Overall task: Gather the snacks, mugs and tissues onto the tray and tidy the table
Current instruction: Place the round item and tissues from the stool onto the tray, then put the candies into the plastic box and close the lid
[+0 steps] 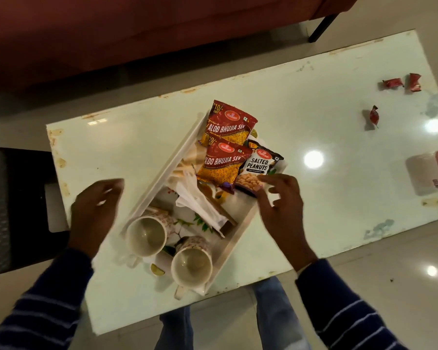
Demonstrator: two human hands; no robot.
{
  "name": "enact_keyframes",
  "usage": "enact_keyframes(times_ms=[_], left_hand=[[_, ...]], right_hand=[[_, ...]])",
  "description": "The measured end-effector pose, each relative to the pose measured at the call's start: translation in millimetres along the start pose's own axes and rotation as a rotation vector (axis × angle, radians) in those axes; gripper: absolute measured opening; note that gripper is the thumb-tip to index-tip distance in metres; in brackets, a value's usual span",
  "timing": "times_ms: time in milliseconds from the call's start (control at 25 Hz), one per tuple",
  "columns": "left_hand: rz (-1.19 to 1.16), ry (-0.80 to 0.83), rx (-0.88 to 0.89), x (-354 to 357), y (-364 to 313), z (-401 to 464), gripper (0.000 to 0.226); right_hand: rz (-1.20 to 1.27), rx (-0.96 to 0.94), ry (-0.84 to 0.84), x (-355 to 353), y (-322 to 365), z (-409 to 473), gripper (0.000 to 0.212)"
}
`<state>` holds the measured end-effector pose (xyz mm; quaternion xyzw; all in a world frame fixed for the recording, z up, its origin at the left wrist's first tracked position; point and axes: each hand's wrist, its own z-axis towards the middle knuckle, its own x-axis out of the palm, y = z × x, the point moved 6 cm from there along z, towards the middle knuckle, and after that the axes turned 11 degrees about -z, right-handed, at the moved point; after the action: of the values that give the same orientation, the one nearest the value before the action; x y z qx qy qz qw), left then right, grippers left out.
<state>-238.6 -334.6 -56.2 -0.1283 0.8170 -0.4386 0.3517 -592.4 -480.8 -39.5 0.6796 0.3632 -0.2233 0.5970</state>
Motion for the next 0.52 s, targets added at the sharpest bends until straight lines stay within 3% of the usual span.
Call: enact_keyframes(times_ms=[120,280,400,520], left_hand=[[-0.189,-0.087,-0.307,-40.0,67.4,-29.3,0.029],[-0.328,-0.133,-0.713,-40.4,129.9,-91.8,0.034],[-0.519,-0.186,-0.870,-9.2,140.0,-135.8,0.031],[-0.631,-0.159,-0.891,30.3,133.2,-161.8,0.024]], right_hand=[[-0.084,0.122,0.000,-23.4,-46.9,43.5,0.028],[-0.159,0.181,0.114,-25.0,-85.7,97.5,0.025],[-0.099,0.157,0.310,-9.3,-82.8,115.1,0.025],[-0.095,0.138,0.424,-2.3,-72.4,117.7,0.022]])
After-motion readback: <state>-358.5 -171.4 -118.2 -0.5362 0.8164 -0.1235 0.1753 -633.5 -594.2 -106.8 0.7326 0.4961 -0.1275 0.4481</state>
